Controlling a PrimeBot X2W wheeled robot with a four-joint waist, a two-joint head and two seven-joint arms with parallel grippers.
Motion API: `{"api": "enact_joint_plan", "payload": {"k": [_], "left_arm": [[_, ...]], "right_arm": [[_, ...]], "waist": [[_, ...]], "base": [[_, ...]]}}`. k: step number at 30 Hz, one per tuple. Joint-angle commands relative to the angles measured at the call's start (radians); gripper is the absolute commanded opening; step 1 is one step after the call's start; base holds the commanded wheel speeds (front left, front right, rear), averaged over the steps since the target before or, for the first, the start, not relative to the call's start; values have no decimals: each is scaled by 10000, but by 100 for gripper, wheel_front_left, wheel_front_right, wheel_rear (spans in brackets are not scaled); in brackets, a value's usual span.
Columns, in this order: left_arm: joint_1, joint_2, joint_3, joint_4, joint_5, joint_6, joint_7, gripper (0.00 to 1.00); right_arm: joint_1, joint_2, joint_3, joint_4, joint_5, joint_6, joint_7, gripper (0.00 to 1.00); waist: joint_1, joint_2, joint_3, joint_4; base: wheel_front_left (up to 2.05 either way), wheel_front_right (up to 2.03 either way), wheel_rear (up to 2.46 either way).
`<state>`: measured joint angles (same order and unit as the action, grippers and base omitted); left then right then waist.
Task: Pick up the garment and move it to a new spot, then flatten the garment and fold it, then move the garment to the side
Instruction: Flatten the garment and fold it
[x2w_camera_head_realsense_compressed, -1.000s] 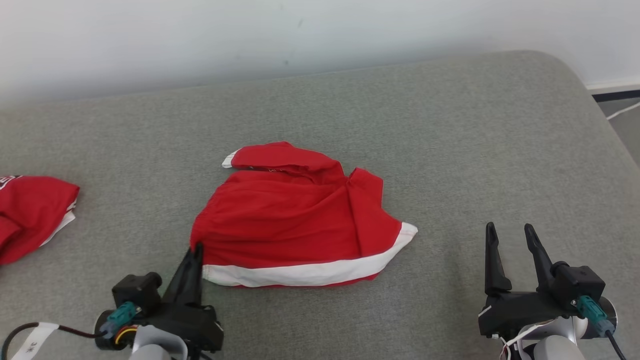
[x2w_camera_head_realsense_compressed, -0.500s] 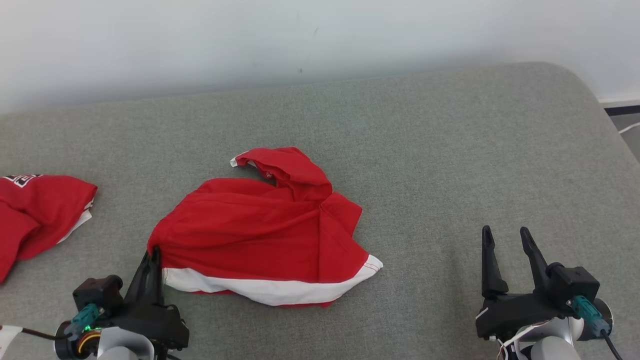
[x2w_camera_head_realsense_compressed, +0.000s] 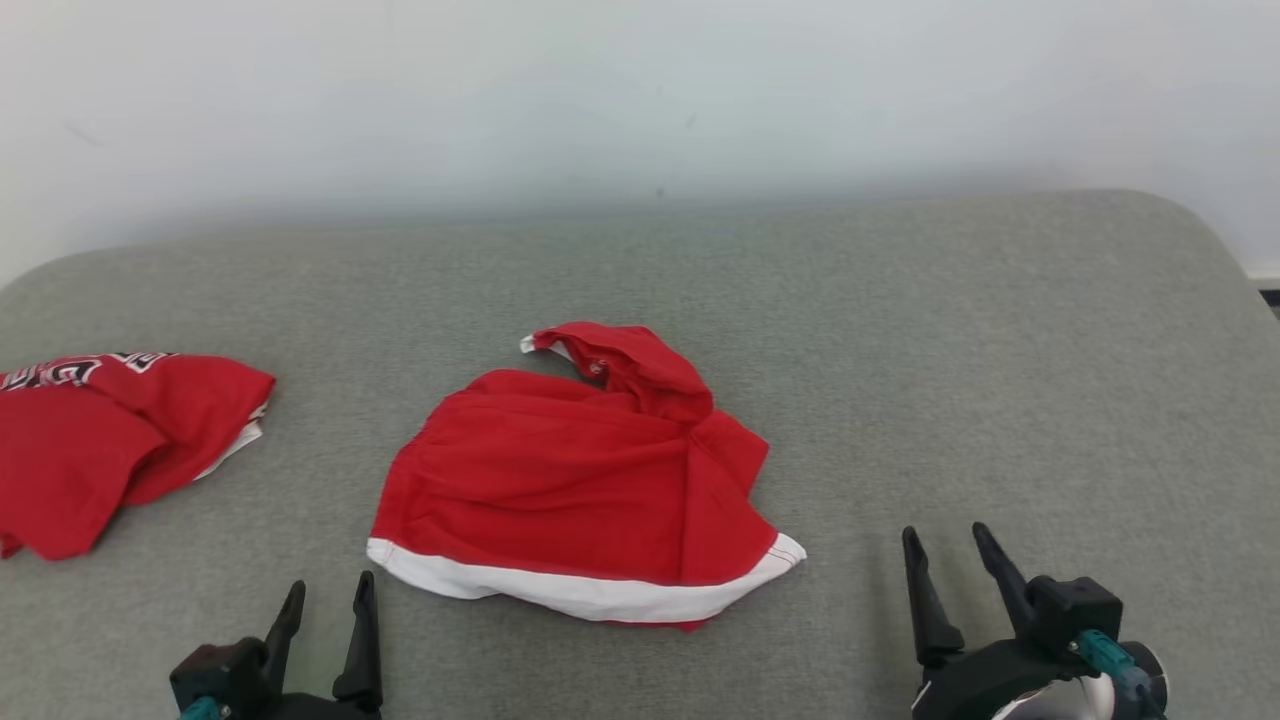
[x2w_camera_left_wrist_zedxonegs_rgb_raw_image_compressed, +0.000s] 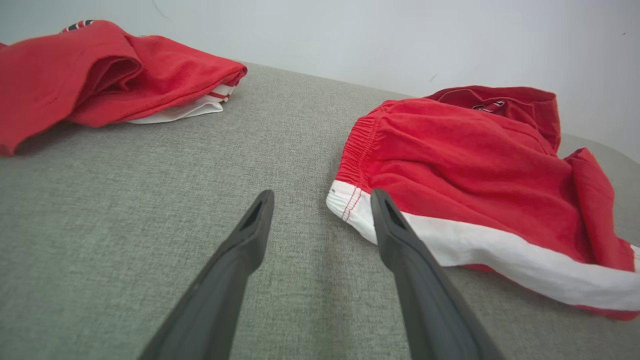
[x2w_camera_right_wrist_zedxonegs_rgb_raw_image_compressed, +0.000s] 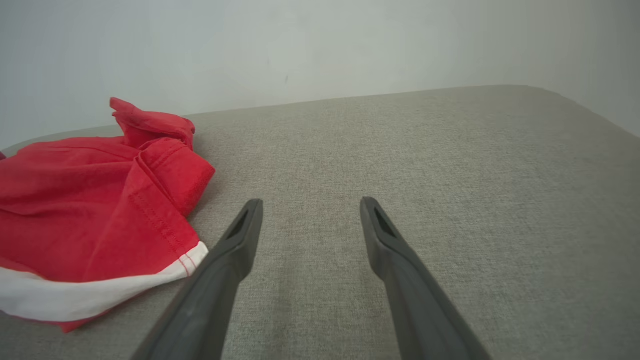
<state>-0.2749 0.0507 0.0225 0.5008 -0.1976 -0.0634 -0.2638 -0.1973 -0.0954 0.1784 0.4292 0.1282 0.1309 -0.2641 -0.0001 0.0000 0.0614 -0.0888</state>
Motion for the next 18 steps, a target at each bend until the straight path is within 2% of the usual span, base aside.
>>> {"api": "enact_joint_plan", "payload": {"k": [1, 11, 18], "left_arm": [[234, 2, -60, -141, -96, 48, -10, 100], [568, 1, -733, -682, -414, 250, -10, 100], [636, 2, -871, -753, -501, 275, -10, 100]], "right_arm": [[-166, -127, 294, 120, 225, -3, -4, 100], [-1337, -800, 2108, 1115, 1318, -3, -2, 100], [-2285, -1050, 3115, 1997, 2003, -3, -2, 100]], "waist": [[1, 0, -165, 363], [1, 0, -25, 1744], [1, 0, 158, 2445]], "base": [[0, 0, 0], [0, 0, 0], [0, 0, 0]]}}
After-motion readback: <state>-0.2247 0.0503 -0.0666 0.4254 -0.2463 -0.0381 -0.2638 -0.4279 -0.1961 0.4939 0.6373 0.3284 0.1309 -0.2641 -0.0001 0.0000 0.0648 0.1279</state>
